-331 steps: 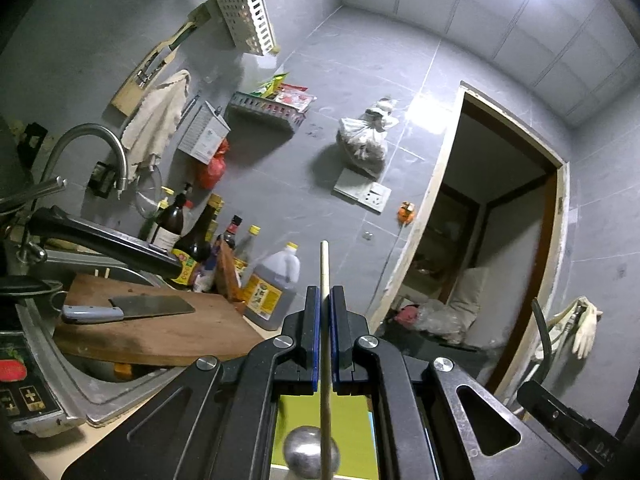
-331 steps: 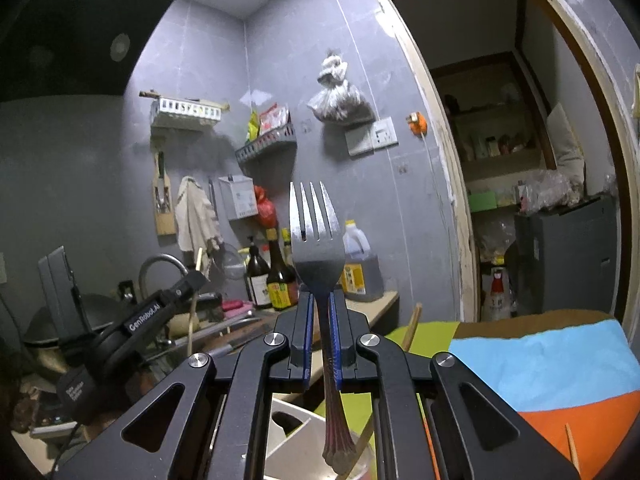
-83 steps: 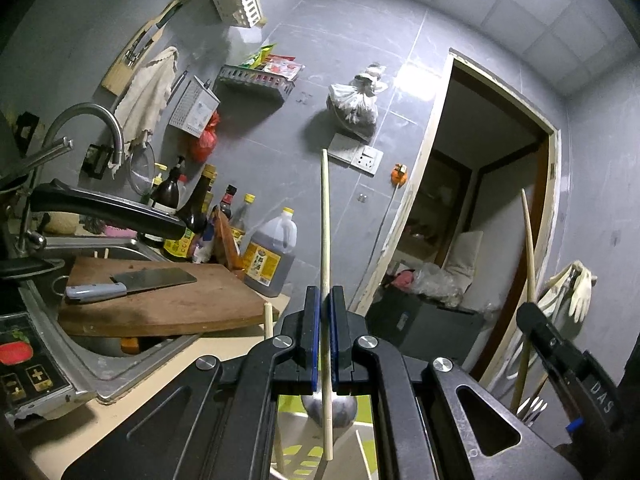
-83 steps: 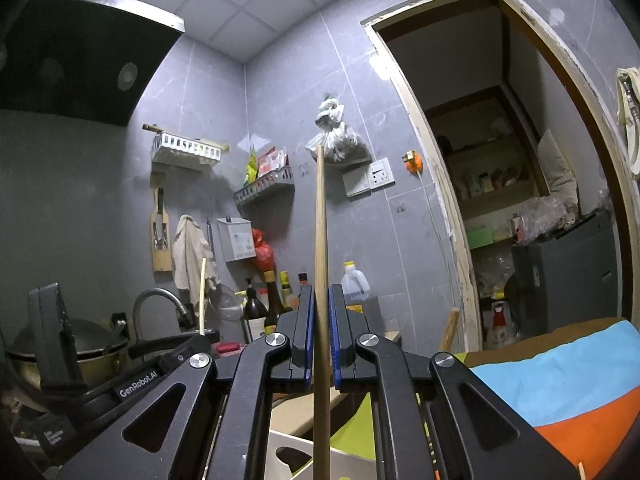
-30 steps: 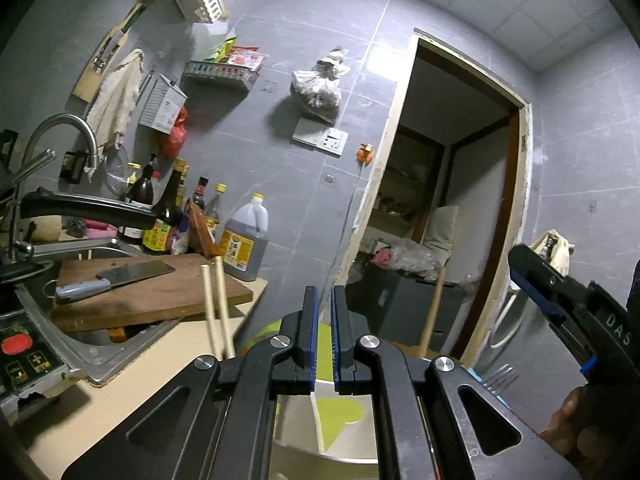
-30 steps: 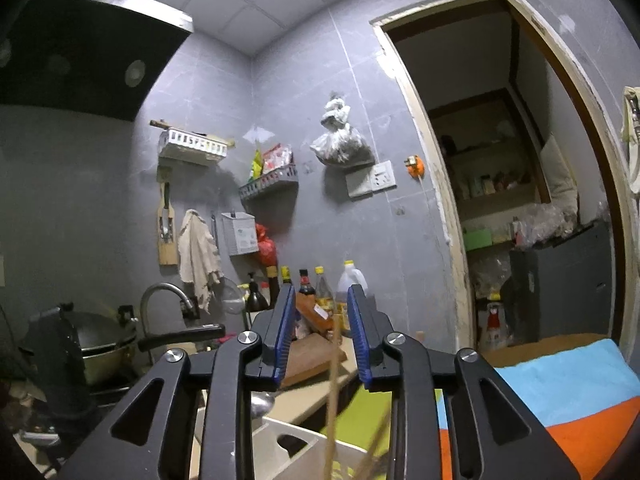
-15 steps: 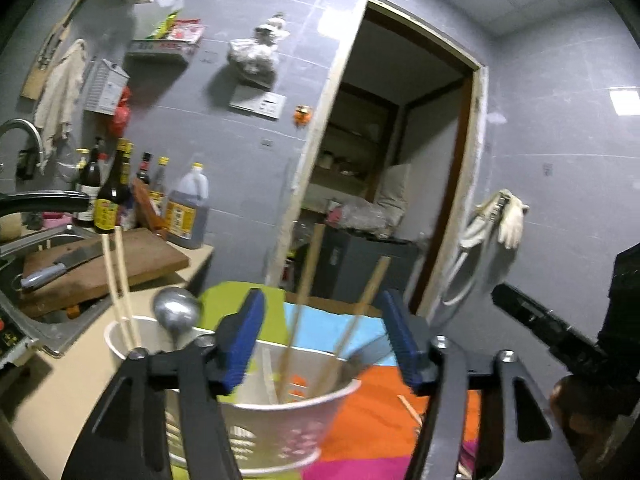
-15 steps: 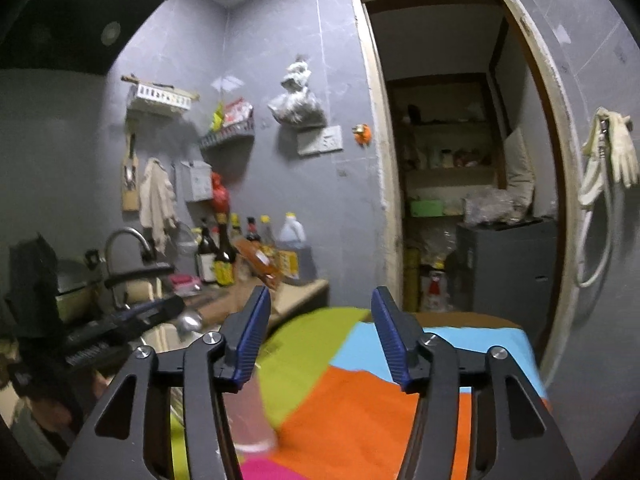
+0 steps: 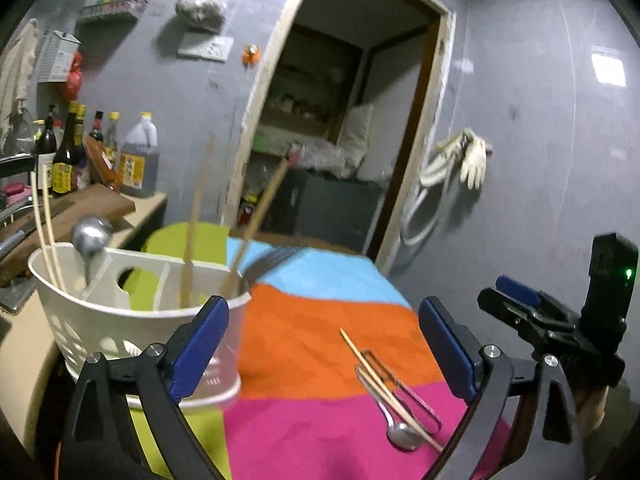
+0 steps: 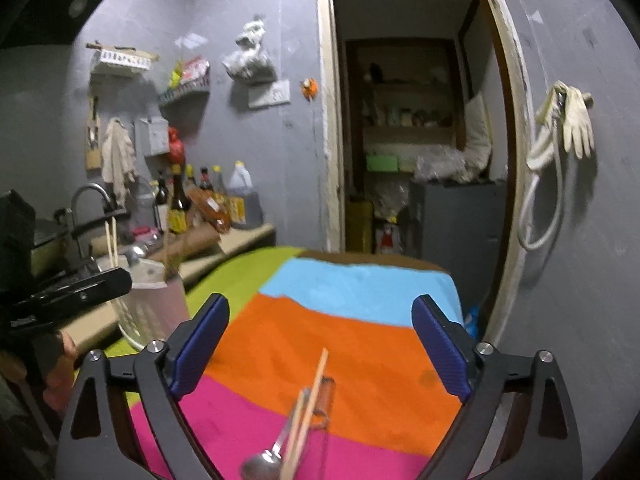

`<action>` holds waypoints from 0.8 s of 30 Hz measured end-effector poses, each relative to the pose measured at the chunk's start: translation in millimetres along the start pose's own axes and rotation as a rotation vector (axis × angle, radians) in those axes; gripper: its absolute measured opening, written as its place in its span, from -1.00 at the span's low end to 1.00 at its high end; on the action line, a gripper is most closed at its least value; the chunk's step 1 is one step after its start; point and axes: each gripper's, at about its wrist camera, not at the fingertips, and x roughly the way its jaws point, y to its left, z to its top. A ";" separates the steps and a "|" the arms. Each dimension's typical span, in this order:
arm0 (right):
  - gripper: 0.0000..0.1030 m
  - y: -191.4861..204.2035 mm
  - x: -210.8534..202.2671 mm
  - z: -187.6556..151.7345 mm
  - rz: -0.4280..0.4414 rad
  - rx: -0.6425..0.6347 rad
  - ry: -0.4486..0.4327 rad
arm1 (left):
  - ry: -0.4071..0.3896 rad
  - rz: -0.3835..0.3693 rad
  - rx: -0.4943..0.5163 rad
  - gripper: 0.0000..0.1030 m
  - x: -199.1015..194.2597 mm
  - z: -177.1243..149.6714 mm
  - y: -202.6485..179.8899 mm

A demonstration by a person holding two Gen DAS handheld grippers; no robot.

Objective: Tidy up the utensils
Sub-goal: 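Move both tools back to the remaining utensils on the cloth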

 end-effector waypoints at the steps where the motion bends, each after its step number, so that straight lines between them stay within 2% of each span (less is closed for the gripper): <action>1: 0.82 -2.8 0.2 -3.0 -0.005 0.000 0.014 | 0.017 -0.003 0.006 0.81 2.6 -3.0 -3.3; 8: 0.83 -24.1 19.3 -25.9 -0.015 0.037 0.165 | 0.139 0.002 0.011 0.81 26.6 -27.1 -17.2; 17: 0.82 -33.3 54.5 -51.6 0.010 0.070 0.362 | 0.288 0.068 0.009 0.81 55.7 -53.2 -15.9; 19: 0.76 -31.2 62.6 -55.9 0.020 0.061 0.404 | 0.323 0.072 0.002 0.81 60.6 -59.0 -12.4; 24: 0.32 -28.3 81.7 -65.5 0.035 0.039 0.489 | 0.410 0.094 -0.028 0.81 77.3 -68.6 -4.4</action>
